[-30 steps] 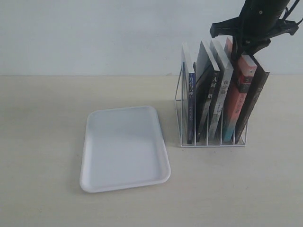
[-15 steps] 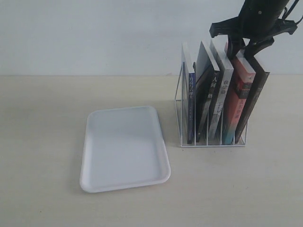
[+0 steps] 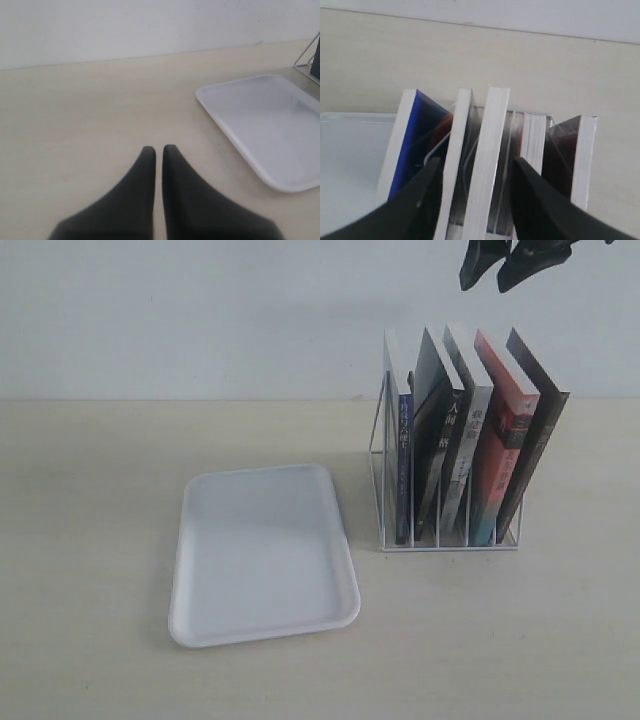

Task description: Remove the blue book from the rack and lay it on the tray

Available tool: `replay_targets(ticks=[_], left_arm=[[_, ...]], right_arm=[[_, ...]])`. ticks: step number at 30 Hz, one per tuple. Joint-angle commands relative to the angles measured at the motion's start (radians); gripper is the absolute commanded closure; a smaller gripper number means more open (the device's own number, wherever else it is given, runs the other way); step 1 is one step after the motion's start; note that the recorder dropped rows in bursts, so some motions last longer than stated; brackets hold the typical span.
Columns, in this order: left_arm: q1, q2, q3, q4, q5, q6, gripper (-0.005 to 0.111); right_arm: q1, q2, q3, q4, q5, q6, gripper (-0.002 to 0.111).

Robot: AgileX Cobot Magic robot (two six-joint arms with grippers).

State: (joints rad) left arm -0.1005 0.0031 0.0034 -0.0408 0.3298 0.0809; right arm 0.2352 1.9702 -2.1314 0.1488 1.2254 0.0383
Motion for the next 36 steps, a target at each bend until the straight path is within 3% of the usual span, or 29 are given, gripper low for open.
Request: replay_targets(ticks=[1,9,36], left_arm=[[0.000,-0.003,-0.003,0.001,-0.015,-0.007,0.102],[0.000,-0.003,-0.003,0.001,-0.015,-0.007,0.102],[0.000,-0.003,-0.003,0.001,-0.015,-0.007,0.102]], right_arm=[[-0.001,-0.008,-0.006,0.068,-0.004,-0.016,0.066],[0.104,-0.006,-0.003,-0.051,-0.004,-0.006,0.066],[0.106,0.064,0.061,-0.066,-0.004,0.006,0.066]])
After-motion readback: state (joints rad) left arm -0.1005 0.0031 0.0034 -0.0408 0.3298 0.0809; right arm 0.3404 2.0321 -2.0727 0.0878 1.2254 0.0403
